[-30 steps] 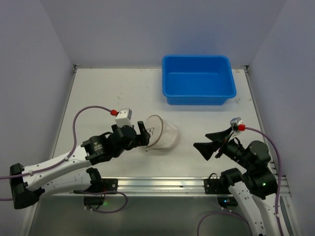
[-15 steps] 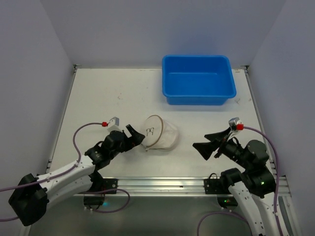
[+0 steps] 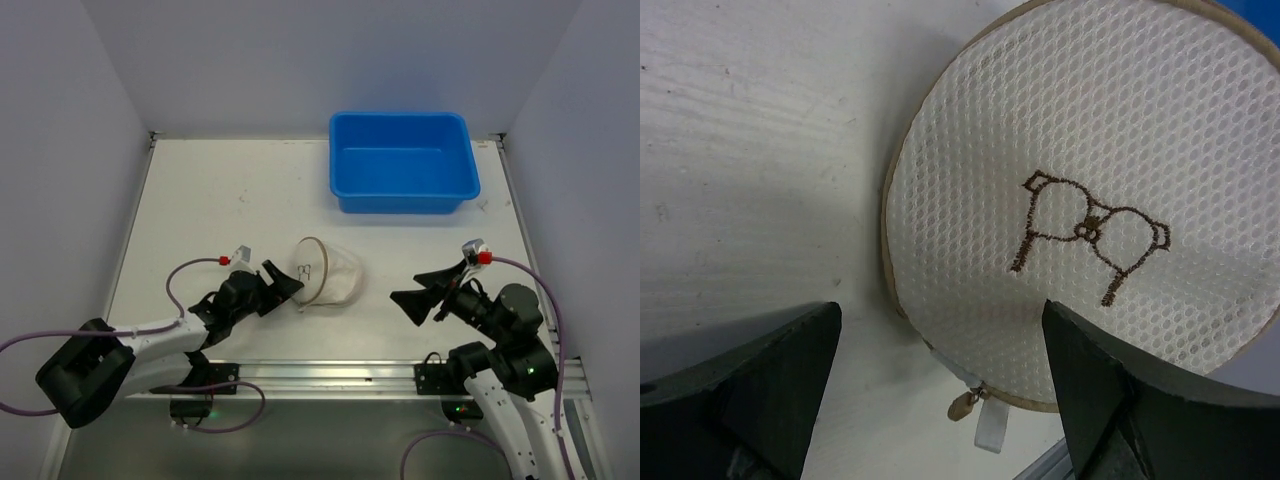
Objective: Unzip the laundry bag and remove the bra
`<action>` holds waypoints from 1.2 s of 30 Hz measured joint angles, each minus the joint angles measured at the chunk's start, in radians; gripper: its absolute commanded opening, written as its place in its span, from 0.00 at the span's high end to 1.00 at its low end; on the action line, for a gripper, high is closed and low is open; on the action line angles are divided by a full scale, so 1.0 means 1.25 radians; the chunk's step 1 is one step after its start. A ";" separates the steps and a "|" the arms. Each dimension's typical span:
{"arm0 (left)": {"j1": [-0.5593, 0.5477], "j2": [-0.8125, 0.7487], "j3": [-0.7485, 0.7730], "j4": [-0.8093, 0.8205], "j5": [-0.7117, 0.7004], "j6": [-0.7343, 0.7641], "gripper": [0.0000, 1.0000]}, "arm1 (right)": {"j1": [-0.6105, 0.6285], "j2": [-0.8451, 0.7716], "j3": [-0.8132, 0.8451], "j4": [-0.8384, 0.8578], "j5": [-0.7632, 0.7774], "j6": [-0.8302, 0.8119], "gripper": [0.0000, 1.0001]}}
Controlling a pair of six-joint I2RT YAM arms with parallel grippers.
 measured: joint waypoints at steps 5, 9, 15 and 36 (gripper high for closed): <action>0.001 0.036 -0.017 0.067 0.013 -0.028 0.21 | 0.000 0.000 -0.001 0.006 -0.010 0.000 0.01; 0.001 0.069 -0.024 0.110 0.020 -0.035 0.30 | 0.000 0.000 -0.010 0.010 -0.013 0.000 0.01; 0.002 0.110 -0.027 0.168 0.028 -0.049 0.61 | 0.000 0.000 -0.012 0.011 -0.015 0.000 0.01; 0.005 0.044 0.182 0.040 -0.001 0.057 1.00 | 0.036 0.110 -0.010 0.057 -0.024 -0.008 0.01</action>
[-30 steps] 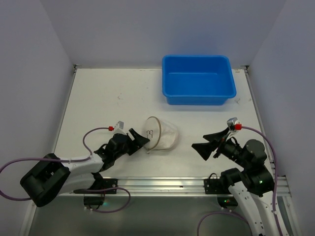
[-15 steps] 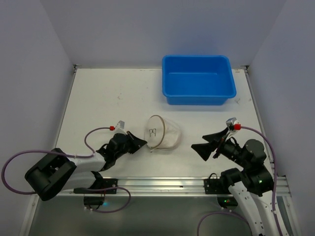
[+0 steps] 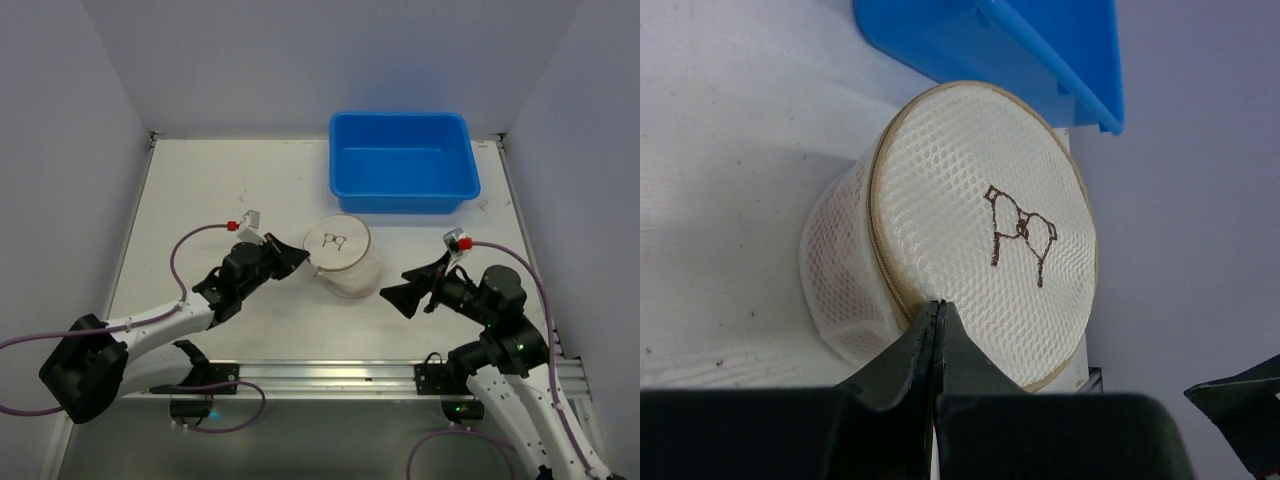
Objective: Unzip the laundry bag and remove the bra
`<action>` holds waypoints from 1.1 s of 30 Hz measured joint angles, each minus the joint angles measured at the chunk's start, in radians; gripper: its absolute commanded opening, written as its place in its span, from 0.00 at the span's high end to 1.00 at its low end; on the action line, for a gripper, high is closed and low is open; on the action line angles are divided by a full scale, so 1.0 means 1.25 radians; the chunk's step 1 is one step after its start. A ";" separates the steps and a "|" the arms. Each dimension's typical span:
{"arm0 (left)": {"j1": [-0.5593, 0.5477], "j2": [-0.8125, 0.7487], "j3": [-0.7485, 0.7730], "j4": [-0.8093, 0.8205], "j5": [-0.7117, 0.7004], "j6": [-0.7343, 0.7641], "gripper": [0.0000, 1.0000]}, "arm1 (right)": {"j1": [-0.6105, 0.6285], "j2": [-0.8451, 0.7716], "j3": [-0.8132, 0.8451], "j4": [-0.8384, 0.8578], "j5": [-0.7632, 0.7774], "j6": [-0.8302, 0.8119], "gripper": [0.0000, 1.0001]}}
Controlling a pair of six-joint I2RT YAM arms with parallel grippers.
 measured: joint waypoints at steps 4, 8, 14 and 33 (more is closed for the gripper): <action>-0.005 -0.003 0.028 -0.019 -0.007 0.015 1.00 | 0.104 0.063 0.003 0.043 0.069 0.017 0.01; -0.023 -0.003 0.037 -0.046 -0.029 0.021 1.00 | 0.293 0.168 0.021 0.081 0.213 0.054 0.01; -0.070 -0.003 0.052 -0.074 -0.069 0.022 1.00 | 0.591 0.392 0.147 0.087 0.509 0.112 0.02; -0.139 -0.056 0.055 -0.142 -0.153 -0.006 1.00 | 0.711 0.668 0.268 0.069 0.789 0.354 0.55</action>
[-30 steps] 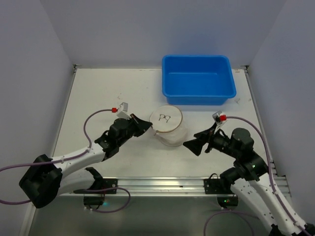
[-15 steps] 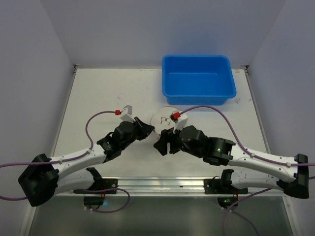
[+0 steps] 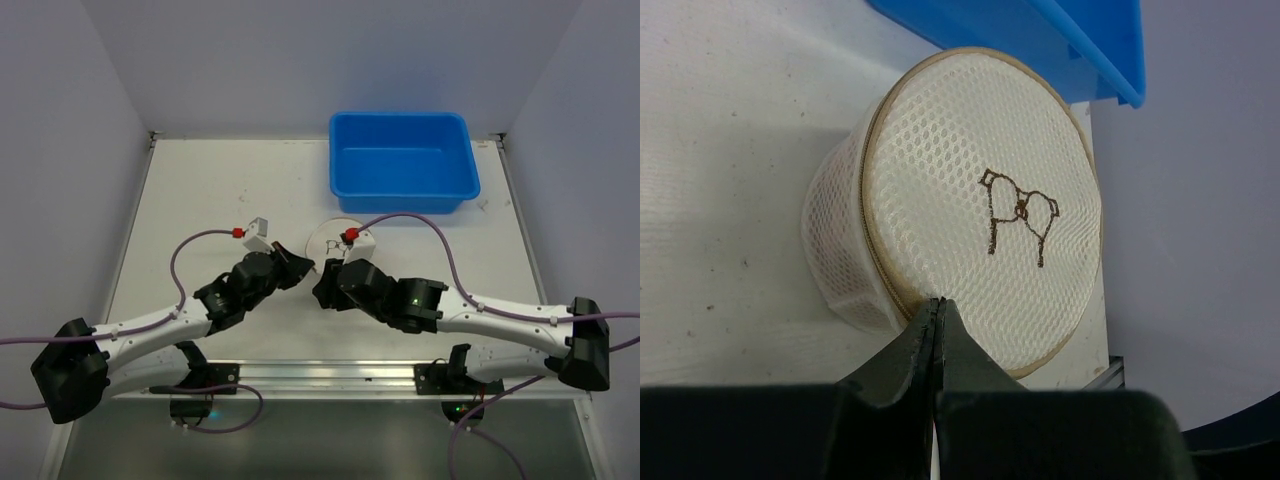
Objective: Unzip the laundry bag and remove the bra
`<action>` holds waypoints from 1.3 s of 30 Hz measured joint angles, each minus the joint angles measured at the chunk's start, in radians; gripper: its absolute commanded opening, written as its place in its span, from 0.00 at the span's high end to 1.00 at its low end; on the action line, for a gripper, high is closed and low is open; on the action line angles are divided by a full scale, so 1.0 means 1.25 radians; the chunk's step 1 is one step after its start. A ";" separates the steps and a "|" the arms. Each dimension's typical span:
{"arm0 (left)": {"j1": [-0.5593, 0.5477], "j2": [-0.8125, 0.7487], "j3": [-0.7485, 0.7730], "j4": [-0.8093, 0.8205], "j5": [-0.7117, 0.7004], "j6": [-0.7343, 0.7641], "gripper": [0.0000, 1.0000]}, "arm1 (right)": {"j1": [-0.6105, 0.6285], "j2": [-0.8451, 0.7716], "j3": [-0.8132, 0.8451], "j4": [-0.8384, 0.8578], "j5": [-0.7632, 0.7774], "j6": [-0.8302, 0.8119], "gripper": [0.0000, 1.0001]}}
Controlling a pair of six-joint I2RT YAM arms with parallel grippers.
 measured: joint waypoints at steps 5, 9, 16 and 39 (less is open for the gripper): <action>-0.005 0.000 0.000 -0.005 0.000 -0.003 1.00 | 0.000 0.021 -0.006 0.003 0.018 0.035 0.59; -0.010 -0.003 0.000 -0.007 0.000 -0.005 1.00 | 0.000 0.045 -0.006 0.002 0.030 0.052 0.63; -0.016 -0.016 0.000 -0.008 0.000 -0.005 1.00 | -0.001 0.064 -0.006 0.002 0.053 0.076 0.67; -0.032 -0.027 0.000 -0.046 -0.025 -0.010 1.00 | -0.053 0.045 -0.068 0.039 0.052 0.081 1.00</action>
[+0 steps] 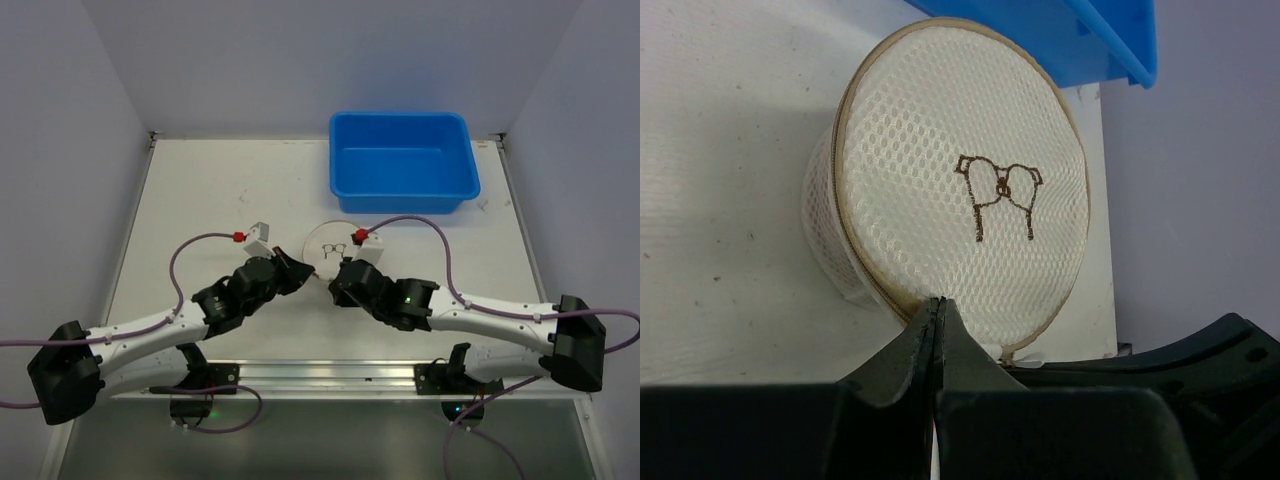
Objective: Unzip the laundry bag and remove the bra
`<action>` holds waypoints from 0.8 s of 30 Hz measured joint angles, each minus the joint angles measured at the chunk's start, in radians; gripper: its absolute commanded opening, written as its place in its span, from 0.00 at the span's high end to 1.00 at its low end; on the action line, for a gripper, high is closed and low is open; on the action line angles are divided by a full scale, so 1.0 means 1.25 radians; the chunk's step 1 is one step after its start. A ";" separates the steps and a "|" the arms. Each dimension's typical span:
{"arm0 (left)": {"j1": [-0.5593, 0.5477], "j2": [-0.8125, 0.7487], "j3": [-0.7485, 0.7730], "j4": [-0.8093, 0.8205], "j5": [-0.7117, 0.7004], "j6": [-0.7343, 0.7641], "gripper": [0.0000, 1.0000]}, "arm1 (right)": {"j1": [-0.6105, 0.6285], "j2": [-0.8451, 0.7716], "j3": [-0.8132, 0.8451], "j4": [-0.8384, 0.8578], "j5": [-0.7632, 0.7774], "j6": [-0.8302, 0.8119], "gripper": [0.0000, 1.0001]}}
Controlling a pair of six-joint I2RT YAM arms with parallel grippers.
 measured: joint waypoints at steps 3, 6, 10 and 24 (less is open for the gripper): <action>-0.004 -0.009 0.001 -0.031 -0.024 0.004 1.00 | 0.000 -0.062 -0.041 0.008 -0.011 -0.015 1.00; -0.004 -0.025 0.002 -0.055 -0.048 0.014 1.00 | -0.007 -0.146 -0.087 0.013 -0.017 -0.034 1.00; 0.001 -0.032 0.018 -0.075 -0.062 0.047 1.00 | -0.020 -0.217 -0.129 0.010 -0.026 -0.052 1.00; 0.086 0.074 0.186 -0.175 0.002 0.205 0.17 | -0.026 -0.245 -0.158 0.018 -0.090 -0.093 1.00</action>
